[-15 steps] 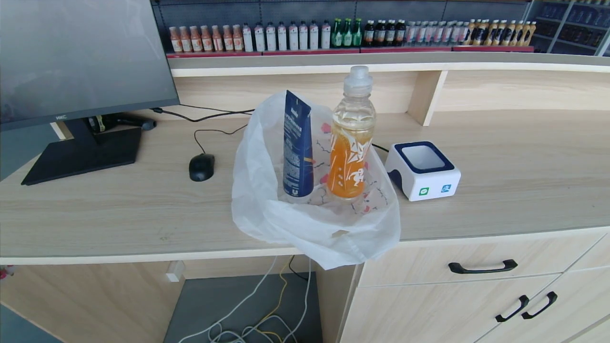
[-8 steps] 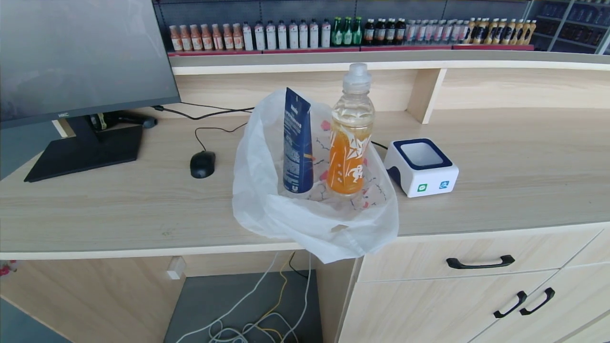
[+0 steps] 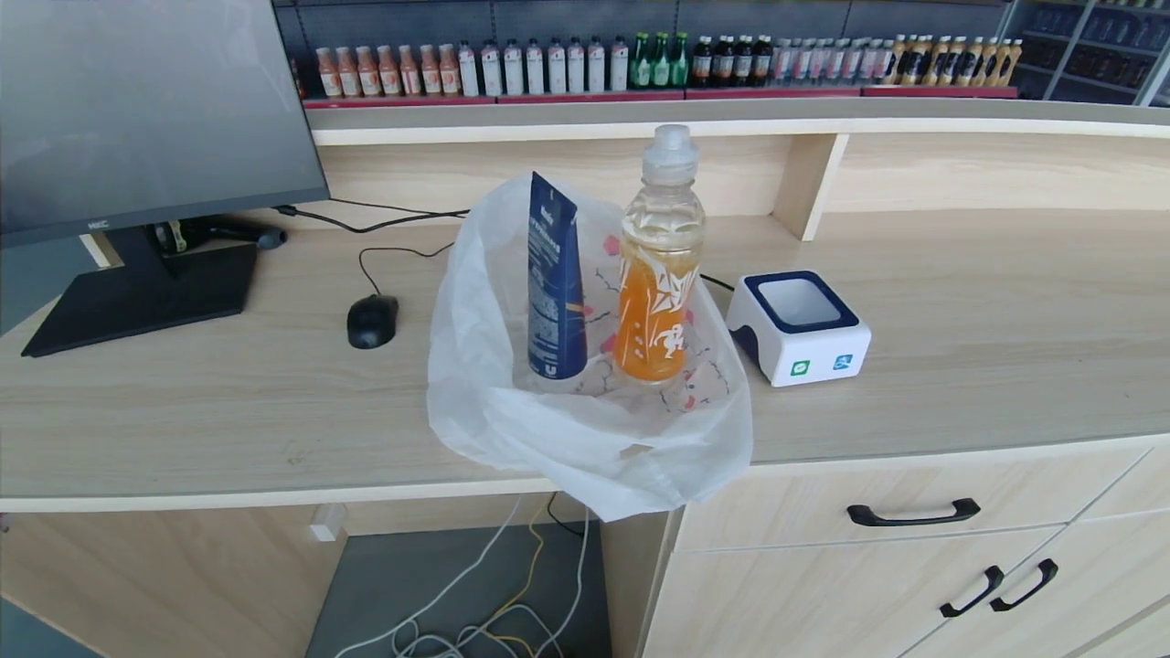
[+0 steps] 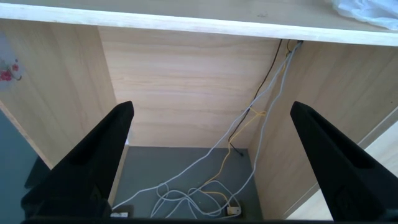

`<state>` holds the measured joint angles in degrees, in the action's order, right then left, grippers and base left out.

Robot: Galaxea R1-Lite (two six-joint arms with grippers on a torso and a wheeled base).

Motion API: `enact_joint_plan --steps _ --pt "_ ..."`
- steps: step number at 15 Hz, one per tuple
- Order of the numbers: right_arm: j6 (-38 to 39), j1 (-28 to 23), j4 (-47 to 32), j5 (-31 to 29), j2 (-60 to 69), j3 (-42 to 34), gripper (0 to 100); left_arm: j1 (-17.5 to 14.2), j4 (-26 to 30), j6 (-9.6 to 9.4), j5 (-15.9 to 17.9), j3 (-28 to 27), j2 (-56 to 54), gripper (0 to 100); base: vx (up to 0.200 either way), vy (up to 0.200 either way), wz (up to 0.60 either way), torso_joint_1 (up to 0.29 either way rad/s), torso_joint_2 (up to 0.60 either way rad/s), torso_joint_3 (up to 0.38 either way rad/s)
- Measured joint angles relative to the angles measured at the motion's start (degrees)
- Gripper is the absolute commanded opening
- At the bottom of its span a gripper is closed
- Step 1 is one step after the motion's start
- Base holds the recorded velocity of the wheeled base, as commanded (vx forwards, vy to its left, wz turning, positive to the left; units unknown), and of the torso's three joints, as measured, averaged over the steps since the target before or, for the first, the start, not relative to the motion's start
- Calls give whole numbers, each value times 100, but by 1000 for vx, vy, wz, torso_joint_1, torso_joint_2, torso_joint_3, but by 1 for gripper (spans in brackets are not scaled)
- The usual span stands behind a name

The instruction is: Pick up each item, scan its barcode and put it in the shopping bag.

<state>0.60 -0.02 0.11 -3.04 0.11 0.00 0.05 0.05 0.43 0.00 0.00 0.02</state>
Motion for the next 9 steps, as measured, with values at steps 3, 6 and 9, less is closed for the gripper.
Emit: enact_joint_plan --steps 3,6,9 --pt "0 2 -4 -5 0 0 100 -2 -5 0 0 0 0 100 0 -200 0 4 9 5" --pt "6 2 -4 -5 0 0 100 -5 -5 1 0 0 0 100 0 -200 0 2 4 2" --pt "-11 2 -4 -5 0 2 100 -5 -5 0 0 0 0 100 0 -200 0 2 2 -1"
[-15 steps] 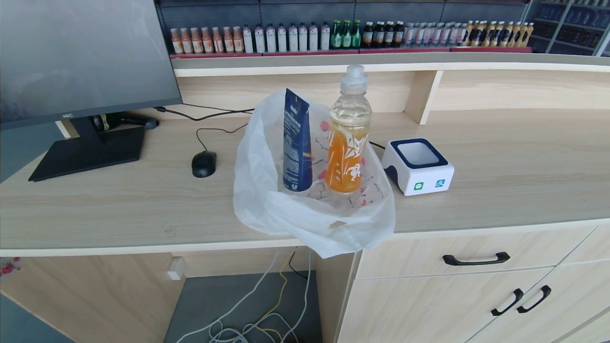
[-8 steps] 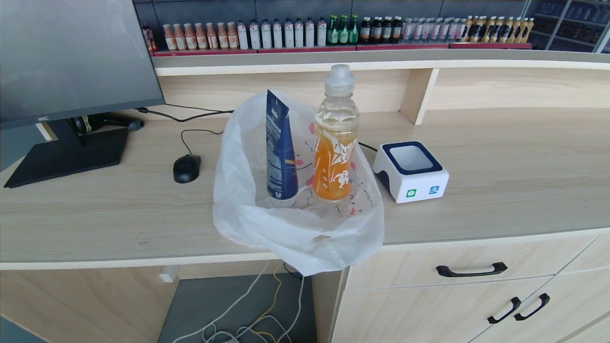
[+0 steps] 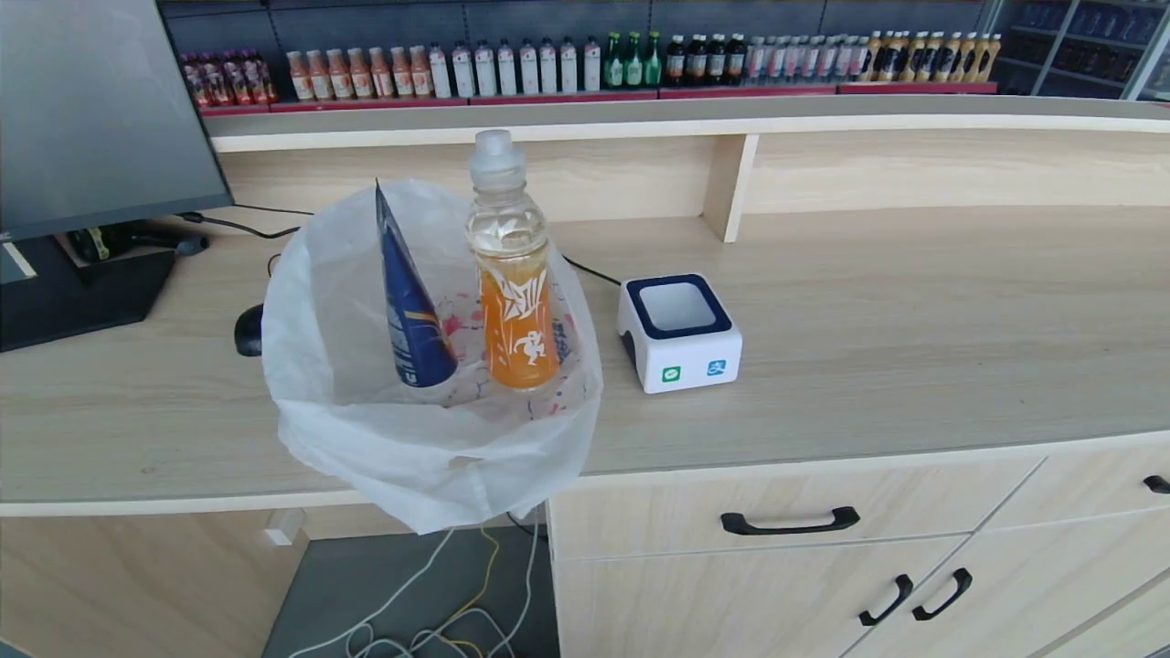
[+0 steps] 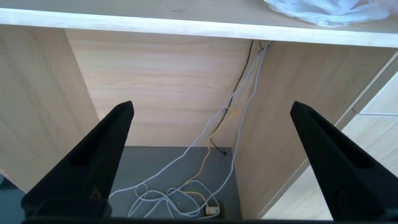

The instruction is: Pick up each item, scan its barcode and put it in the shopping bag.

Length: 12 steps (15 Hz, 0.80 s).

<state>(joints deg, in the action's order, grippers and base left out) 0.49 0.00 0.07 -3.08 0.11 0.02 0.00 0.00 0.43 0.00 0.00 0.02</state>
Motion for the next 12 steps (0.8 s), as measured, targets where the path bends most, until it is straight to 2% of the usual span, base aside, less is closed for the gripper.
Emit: enact_joint_plan --steps 3,12 --pt "11 0 0 0 0 0 100 0 5 0 0 0 0 100 0 -200 0 1 4 1" --pt "2 -5 2 2 -1 -2 100 11 2 -13 0 0 0 100 0 0 0 0 0 0"
